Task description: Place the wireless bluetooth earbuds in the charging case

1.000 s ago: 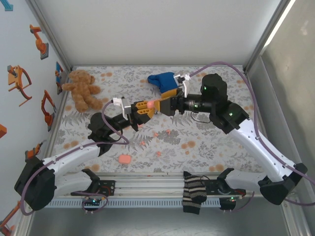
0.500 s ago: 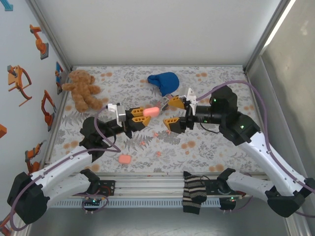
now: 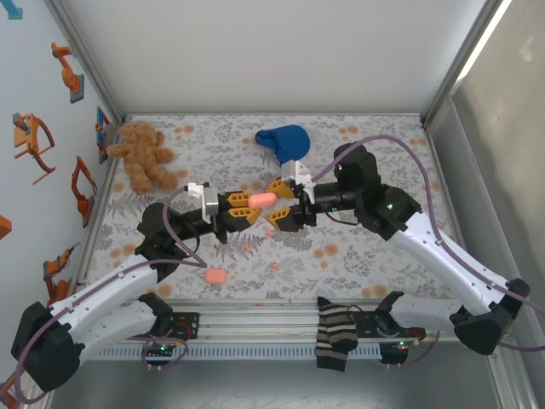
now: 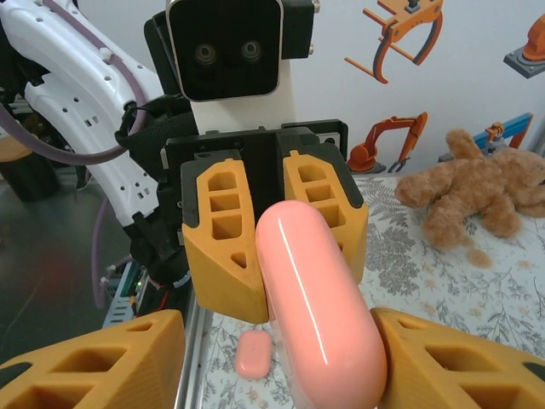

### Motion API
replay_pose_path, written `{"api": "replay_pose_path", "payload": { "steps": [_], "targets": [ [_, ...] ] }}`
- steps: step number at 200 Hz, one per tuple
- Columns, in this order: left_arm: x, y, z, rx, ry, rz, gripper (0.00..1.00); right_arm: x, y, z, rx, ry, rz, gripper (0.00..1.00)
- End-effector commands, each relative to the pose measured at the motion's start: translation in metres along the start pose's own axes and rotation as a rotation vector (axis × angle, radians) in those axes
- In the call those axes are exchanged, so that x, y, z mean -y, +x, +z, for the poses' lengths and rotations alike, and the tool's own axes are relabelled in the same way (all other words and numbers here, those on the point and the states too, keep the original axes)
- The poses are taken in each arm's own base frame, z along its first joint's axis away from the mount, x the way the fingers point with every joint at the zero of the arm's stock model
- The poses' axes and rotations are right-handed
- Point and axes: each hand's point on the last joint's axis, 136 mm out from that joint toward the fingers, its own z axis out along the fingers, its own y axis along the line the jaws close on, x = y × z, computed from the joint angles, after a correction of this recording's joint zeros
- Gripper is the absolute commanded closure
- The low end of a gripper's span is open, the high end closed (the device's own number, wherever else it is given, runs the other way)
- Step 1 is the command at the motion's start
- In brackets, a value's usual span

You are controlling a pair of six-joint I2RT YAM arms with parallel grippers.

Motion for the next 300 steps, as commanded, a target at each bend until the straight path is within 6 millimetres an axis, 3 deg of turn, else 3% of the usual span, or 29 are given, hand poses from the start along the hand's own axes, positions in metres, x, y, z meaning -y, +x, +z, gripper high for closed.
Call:
{"api": "replay_pose_path", "payload": {
  "steps": [1,112,143,181,239,300],
  "targets": [
    [0.006,-0.009,-0.002,0.023,0.017,0.047,1.00,-0.004,-0.018,-0.003,0.039,-0.011,-0.058,0.47],
    [0.004,-0.009,0.000,0.024,0.016,0.041,1.00,-0.004,-0.015,-0.006,0.028,0.004,-0.045,0.78],
    [0.001,-0.009,-0.001,0.021,-0.004,0.042,0.72,-0.003,-0.016,-0.008,0.033,0.025,-0.029,0.79],
    [-0.007,-0.003,-0.005,-0.004,-0.064,0.042,0.45,0.007,-0.011,-0.013,0.018,0.111,-0.008,0.80],
    [-0.029,0.012,-0.038,-0.044,-0.318,0.083,0.28,0.048,0.019,-0.029,-0.053,0.328,0.146,0.82],
    [-0.060,0.028,-0.103,-0.183,-0.701,0.116,0.21,0.120,0.091,-0.062,-0.086,0.594,0.502,0.82]
  ]
}}
